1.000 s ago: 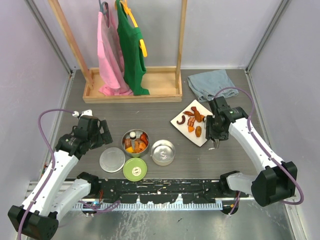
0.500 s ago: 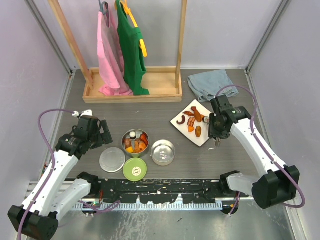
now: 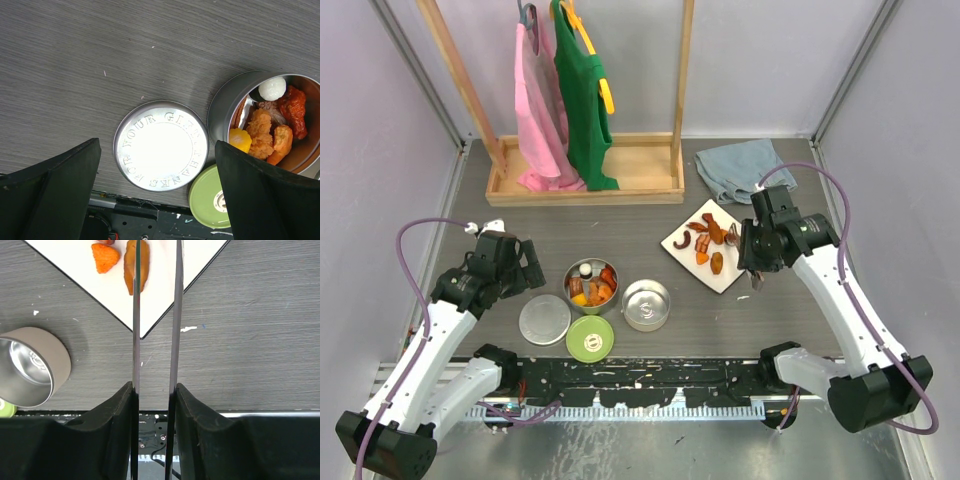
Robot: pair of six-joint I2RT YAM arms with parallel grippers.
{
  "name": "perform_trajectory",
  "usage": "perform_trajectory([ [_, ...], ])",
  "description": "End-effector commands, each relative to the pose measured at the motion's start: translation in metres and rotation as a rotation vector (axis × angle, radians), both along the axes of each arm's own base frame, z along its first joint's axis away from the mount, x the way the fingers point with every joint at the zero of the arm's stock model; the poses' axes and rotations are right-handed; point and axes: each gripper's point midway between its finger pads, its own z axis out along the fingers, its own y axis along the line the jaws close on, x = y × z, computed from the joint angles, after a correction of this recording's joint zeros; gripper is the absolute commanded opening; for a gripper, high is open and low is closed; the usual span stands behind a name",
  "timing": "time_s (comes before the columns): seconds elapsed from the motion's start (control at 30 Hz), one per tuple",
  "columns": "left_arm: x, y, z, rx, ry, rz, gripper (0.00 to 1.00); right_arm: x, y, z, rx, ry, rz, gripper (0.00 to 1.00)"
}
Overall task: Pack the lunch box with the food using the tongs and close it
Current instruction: Pick up the fake food from the plate.
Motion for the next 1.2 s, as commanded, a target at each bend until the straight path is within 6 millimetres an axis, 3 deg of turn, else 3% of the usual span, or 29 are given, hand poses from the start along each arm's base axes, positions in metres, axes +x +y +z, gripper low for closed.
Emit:
perform_trajectory([
  [0.0,0.010,-0.002,0.014,-0.016,-0.064,-0.001,0.98,0.008,0.013,0.035,0.090,-0.112,0.019,0.27],
  [0.3,0.010,-0.002,0.014,-0.015,-0.065,0.000,0.98,0.006,0.035,0.055,0.213,-0.152,0.090,0.25],
  [0.63,0.010,-0.002,0.014,-0.014,-0.063,0.003,0.98,0.001,0.092,0.090,0.480,-0.208,0.259,0.23],
  [0.7,0.010,-0.002,0.013,-0.013,-0.060,0.002,0.98,-0.002,0.109,0.092,0.506,-0.207,0.304,0.23],
  [0.93,0.010,-0.001,0.013,-0.012,-0.059,0.005,0.98,-0.024,0.205,0.088,0.548,-0.163,0.535,0.23],
  [1.17,0.010,0.000,0.014,-0.008,-0.061,0.009,0.98,-0.034,0.255,0.067,0.507,-0.102,0.661,0.24],
])
